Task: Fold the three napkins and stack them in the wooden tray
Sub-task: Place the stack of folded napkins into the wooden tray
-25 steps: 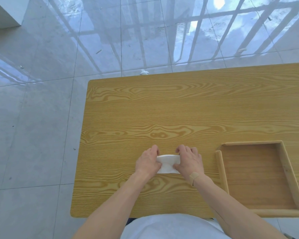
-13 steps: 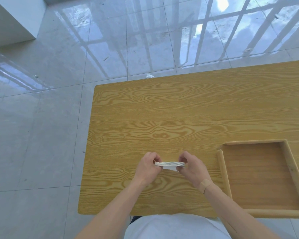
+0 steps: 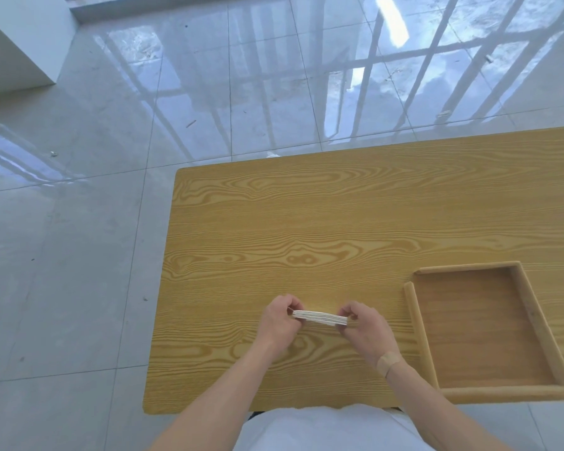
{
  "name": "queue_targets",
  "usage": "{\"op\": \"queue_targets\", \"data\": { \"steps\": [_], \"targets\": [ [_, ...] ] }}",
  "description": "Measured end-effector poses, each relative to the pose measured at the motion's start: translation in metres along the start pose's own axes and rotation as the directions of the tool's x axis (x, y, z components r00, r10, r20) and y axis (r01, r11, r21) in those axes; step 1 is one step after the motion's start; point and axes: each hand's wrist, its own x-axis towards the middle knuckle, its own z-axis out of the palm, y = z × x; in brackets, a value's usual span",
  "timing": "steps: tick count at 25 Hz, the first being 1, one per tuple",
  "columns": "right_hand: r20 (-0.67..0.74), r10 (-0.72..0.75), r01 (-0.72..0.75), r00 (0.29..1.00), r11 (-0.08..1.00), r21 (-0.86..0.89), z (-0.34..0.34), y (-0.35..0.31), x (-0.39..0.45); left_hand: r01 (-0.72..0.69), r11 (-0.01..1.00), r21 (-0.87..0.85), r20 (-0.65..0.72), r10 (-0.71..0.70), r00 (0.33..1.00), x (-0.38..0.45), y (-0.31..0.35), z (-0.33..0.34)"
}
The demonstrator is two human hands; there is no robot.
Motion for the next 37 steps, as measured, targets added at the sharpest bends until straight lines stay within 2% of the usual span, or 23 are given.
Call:
{"op": "queue_targets", "data": {
  "steps": [3, 5, 9, 12, 16, 20, 24, 27, 32, 37],
  "targets": [
    [-0.022, 0.105, -0.101, 0.994, 0.984, 0.148, -0.001, -0.003, -0.006, 0.014, 0.998, -0.054, 0.024, -0.012, 1.000, 0.000, 0.001, -0.004],
    [-0.019, 0.160, -0.149, 0.987, 0.952, 0.269, -0.005, -0.008, -0.013, 0.025, 0.983, -0.179, 0.080, -0.010, 0.997, -0.004, 0.002, -0.011],
    [-0.013, 0.184, -0.155, 0.983, 0.864, 0.479, -0.021, -0.019, -0.037, 0.093, 0.914, -0.395, 0.230, 0.000, 0.973, -0.018, 0.005, -0.027],
    [-0.006, 0.238, -0.184, 0.971, 0.768, 0.613, -0.030, -0.025, -0.061, 0.163, 0.866, -0.473, 0.337, 0.007, 0.941, -0.029, 0.011, -0.034],
    [-0.088, 0.315, -0.164, 0.945, 0.690, 0.705, -0.035, -0.028, -0.094, 0.220, 0.821, -0.527, 0.441, 0.043, 0.896, -0.043, 0.027, -0.030],
    [-0.170, 0.393, -0.129, 0.904, 0.628, 0.767, -0.039, -0.020, -0.127, 0.220, 0.823, -0.524, 0.490, 0.080, 0.868, -0.054, 0.047, -0.019],
    [-0.241, 0.446, -0.085, 0.862, 0.595, 0.799, -0.054, 0.001, -0.155, 0.088, 0.898, -0.431, 0.515, 0.165, 0.841, -0.064, 0.073, 0.003],
    [-0.293, 0.470, -0.046, 0.833, 0.587, 0.808, -0.071, 0.023, -0.173, 0.024, 0.915, -0.403, 0.526, 0.210, 0.824, -0.074, 0.095, 0.029],
    [-0.330, 0.485, -0.028, 0.810, 0.594, 0.804, -0.103, 0.073, -0.201, -0.021, 0.938, -0.347, 0.510, 0.208, 0.834, -0.094, 0.130, 0.085],
    [-0.344, 0.450, -0.031, 0.824, 0.642, 0.766, -0.147, 0.121, -0.221, -0.056, 0.952, -0.302, 0.461, 0.197, 0.865, -0.118, 0.166, 0.140]
  ]
}}
